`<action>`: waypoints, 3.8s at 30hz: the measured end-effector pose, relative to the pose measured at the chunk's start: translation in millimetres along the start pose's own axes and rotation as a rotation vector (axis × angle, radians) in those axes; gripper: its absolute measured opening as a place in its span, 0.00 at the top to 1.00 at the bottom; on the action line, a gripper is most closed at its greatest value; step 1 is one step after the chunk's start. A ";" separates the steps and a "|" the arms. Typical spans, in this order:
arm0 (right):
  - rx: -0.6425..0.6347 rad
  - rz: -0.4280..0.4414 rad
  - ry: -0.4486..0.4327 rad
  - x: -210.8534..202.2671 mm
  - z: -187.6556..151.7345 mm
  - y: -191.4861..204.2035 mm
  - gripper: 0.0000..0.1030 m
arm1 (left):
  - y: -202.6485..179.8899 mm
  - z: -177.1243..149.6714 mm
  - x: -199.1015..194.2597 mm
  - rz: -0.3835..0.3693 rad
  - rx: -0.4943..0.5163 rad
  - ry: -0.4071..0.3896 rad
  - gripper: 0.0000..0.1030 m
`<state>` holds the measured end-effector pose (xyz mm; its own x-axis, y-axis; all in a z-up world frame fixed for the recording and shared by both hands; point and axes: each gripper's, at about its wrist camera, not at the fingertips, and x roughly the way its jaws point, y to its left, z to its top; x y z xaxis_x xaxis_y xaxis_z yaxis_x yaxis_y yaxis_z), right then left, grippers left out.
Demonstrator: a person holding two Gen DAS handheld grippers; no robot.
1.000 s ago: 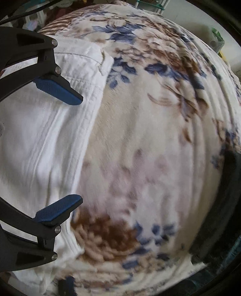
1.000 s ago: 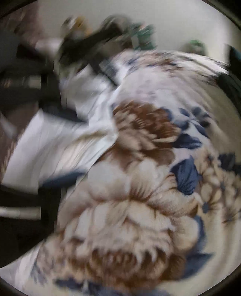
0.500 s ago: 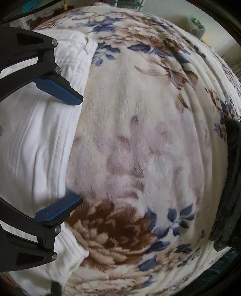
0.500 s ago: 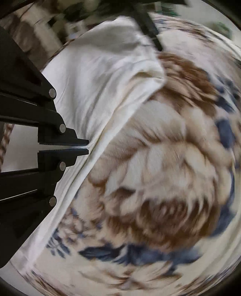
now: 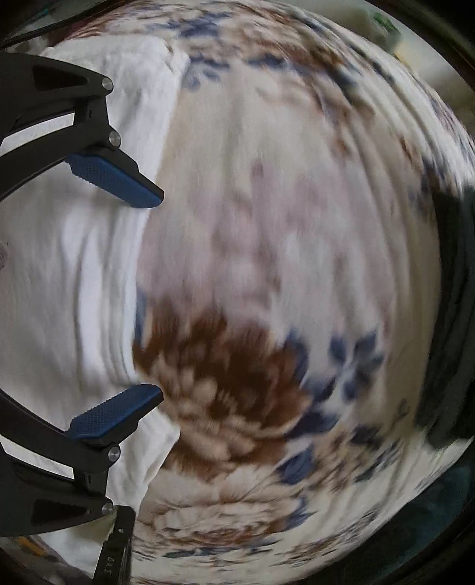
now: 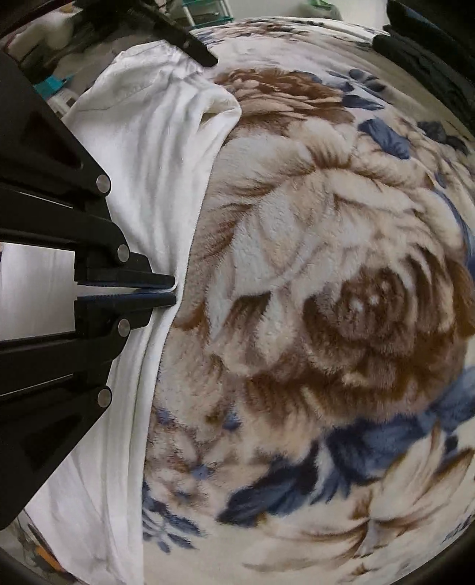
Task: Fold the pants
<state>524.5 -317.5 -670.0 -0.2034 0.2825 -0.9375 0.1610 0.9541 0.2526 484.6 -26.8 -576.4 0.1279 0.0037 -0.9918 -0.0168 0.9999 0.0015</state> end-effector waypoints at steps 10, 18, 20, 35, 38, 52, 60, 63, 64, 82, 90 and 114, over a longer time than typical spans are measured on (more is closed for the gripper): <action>0.023 0.003 0.004 -4.9 -12.1 -12.8 0.92 | -14.9 24.3 32.2 0.093 0.053 0.039 0.00; 0.195 0.273 -0.227 -71.0 -78.2 -79.4 0.19 | -37.4 -4.2 -57.4 0.020 0.052 -0.092 0.00; 0.298 0.312 -0.309 -87.9 -108.3 -122.4 0.19 | -52.9 -19.1 -70.2 0.017 0.067 -0.106 0.00; 0.622 0.016 -0.457 -137.3 -183.8 -405.7 0.19 | -124.8 -43.4 1.3 0.192 0.092 -0.060 0.00; 0.605 0.014 -0.409 -118.5 -167.1 -423.5 0.19 | -132.3 -48.5 2.8 0.210 0.092 -0.067 0.00; 0.609 0.090 -0.501 -129.7 -164.1 -442.0 0.97 | -146.6 -60.4 1.9 0.204 0.071 -0.079 0.00; 0.578 0.103 -0.475 -124.2 -163.6 -437.3 0.32 | -183.8 -75.6 -10.7 0.172 0.118 -0.106 0.00; 0.571 0.040 -0.442 -117.6 -155.8 -440.8 0.32 | -185.7 -77.5 -7.7 0.177 0.123 -0.101 0.00; 0.570 0.049 -0.408 -110.4 -152.5 -445.1 0.32 | -184.9 -77.5 -6.6 0.178 0.122 -0.099 0.00; 0.647 -0.022 -0.464 -99.2 -146.2 -445.3 0.79 | -177.6 -72.6 -0.8 0.189 0.115 -0.100 0.00; 0.785 0.159 -0.569 -115.3 -244.8 -447.6 0.09 | -204.6 -128.6 -15.1 -0.024 0.144 0.035 0.00; 0.886 0.477 -0.853 -35.7 -276.8 -388.1 0.90 | -159.4 -119.8 -13.1 -0.035 0.017 0.113 0.00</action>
<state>201.9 -670.3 -668.3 0.6656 0.1083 -0.7384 0.6866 0.2988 0.6628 366.8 -188.3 -579.0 0.0155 -0.0323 -0.9994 0.0031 0.9995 -0.0322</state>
